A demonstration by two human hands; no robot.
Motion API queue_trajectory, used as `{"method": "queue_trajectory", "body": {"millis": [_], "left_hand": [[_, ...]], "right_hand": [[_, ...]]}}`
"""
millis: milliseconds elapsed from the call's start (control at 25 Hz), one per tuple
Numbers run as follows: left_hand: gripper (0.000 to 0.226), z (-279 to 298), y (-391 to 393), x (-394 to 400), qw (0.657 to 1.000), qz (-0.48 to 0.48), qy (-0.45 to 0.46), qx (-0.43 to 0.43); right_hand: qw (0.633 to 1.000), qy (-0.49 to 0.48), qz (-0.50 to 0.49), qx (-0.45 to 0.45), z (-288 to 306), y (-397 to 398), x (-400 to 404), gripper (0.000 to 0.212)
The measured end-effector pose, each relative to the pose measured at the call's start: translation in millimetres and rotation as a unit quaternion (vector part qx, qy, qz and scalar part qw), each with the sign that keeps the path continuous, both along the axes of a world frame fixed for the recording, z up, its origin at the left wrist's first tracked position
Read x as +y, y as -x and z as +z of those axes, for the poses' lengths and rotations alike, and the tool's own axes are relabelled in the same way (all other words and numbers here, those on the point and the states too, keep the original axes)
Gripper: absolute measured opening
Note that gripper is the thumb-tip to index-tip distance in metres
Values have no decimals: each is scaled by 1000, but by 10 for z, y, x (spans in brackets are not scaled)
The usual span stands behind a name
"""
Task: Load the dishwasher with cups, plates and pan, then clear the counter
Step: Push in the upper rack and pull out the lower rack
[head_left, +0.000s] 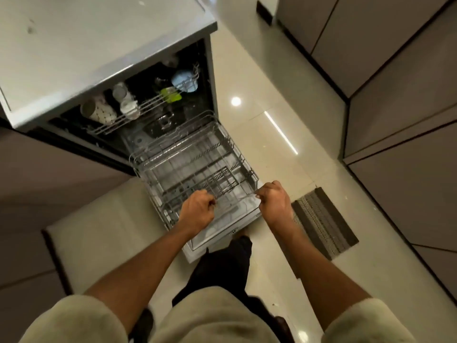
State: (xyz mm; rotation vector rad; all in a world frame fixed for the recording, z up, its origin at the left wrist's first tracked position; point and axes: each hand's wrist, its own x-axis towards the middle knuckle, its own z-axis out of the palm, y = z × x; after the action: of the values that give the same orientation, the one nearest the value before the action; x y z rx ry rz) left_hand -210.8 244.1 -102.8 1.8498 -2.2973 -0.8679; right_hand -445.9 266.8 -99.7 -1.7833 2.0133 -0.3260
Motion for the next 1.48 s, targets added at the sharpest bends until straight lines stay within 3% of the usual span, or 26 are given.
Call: {"method": "queue_trajectory", "body": {"millis": [240, 680, 1000, 1200, 1480], "left_hand": [[20, -434, 107, -424, 992, 115, -59, -10], [23, -1884, 180, -846, 955, 270, -105, -57], [25, -2999, 146, -826, 942, 289, -139, -99], [25, -3371, 63, -775, 936, 300, -142, -119], [29, -3677, 54, -768, 932, 301, -153, -129]], "right_hand": [[994, -67, 84, -28, -688, 97, -836, 35], [962, -138, 234, 3, -2130, 1, -1825, 29], [935, -141, 325, 23, -3310, -135, -2016, 21], [922, -138, 361, 17, -3645, -281, -2041, 18], [918, -162, 361, 28, -3948, -326, -2000, 36]]}}
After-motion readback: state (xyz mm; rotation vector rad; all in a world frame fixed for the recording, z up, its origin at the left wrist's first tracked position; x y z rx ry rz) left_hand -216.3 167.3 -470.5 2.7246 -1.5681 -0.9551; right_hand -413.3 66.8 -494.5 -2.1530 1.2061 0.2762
